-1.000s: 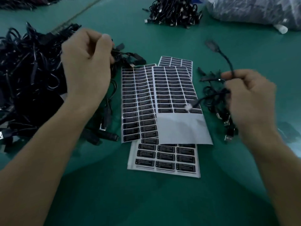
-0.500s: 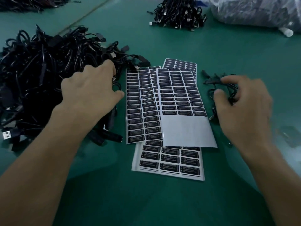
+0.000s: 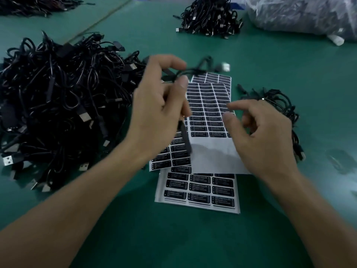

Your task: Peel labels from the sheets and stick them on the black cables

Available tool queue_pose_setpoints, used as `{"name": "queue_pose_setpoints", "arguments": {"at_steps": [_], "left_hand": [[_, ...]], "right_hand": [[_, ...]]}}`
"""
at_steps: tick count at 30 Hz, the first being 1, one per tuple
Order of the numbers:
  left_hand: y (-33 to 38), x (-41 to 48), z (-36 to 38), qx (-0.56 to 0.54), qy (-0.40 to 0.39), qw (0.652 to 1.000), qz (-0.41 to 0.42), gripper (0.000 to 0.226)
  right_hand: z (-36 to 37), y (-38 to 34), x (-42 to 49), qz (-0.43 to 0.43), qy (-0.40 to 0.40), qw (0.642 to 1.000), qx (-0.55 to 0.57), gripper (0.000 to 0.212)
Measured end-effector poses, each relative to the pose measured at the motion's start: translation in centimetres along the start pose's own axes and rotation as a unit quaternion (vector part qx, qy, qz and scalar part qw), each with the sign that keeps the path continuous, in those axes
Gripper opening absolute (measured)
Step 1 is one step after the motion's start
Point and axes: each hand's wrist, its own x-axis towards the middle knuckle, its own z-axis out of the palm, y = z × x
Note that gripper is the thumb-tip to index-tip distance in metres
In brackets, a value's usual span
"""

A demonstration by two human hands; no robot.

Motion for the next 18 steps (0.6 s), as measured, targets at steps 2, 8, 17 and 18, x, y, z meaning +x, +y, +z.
{"name": "queue_pose_setpoints", "arguments": {"at_steps": [2,8,17,18], "left_hand": [[-0.1,-0.7,1.2,-0.059,-0.009,0.998,-0.031,0.018],[-0.9,-1.6,2.5,-0.055,0.062,0.996,-0.022,0.02],[-1.6,-1.3,1.9,0.015,0.088,0.995,-0.036,0.024],[-1.7,-1.2,1.7,0.047,0.09,0.994,-0.04,0.023]], "right_hand": [[0.0,-0.7,-0.3,-0.029,-0.046,0.997,0.054,0.03],[0.2,-2.5,-0.9,-0.053,-0.161,0.972,0.162,0.017],[0.5,-1.3,-0.7,0.015,-0.072,0.977,0.201,0.018],[0.4,-1.2,-0.6,0.017,-0.066,0.979,0.192,0.02]]}}
